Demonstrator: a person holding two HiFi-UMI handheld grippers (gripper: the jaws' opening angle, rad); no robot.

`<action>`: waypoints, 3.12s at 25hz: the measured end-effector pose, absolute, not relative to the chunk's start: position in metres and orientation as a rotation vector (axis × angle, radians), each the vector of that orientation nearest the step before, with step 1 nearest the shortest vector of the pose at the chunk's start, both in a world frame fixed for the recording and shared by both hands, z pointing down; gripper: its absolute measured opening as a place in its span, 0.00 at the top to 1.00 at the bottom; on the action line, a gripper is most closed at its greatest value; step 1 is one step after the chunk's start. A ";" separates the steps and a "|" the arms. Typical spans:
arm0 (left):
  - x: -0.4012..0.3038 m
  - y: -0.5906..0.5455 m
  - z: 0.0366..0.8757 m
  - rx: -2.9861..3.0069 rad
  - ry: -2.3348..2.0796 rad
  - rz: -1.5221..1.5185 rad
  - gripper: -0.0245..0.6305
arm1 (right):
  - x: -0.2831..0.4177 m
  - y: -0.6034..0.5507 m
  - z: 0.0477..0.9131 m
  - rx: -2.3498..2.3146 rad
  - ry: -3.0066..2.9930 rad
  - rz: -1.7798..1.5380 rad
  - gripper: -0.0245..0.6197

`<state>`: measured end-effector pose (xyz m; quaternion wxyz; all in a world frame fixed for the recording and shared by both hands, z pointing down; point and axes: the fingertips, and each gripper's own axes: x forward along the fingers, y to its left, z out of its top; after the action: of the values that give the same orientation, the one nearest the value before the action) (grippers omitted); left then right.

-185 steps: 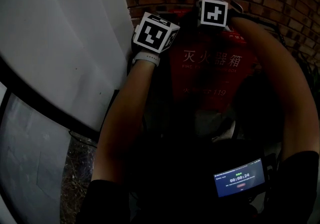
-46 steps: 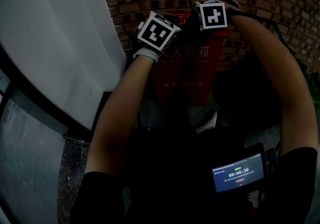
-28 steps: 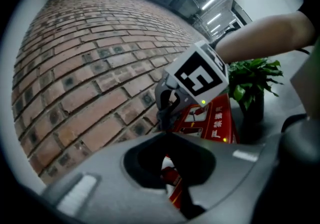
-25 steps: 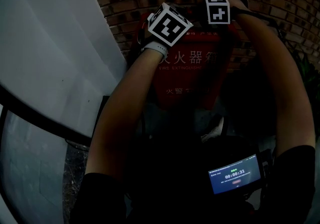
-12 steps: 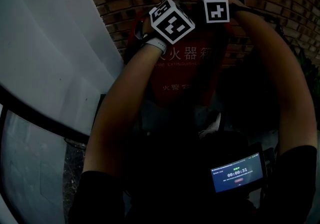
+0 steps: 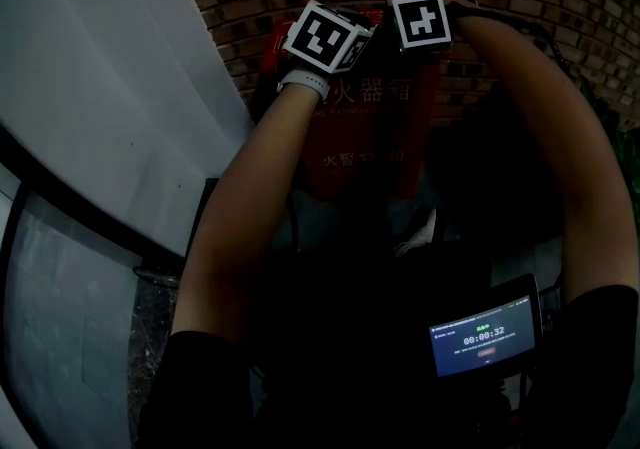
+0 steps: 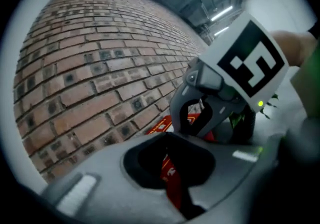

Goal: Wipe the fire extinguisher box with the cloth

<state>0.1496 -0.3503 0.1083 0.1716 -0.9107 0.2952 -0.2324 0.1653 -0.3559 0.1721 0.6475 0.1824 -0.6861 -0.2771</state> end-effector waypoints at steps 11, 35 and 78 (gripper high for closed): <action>0.156 -0.327 0.101 -2.612 0.812 -0.629 0.96 | 0.172 -0.310 0.154 0.372 -1.650 -0.546 0.90; 0.190 -0.406 0.097 -2.333 0.835 -0.727 0.96 | 0.250 -0.474 0.150 0.723 -1.396 -0.800 0.91; 0.068 -0.246 0.259 -2.815 0.751 -0.068 0.96 | 0.120 -0.229 0.258 1.100 -2.708 -0.453 0.90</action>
<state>0.0676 -0.2455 0.2587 0.1133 -0.9597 0.2560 -0.0232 0.1200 -0.2295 0.2575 0.0918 0.3704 -0.9117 -0.1524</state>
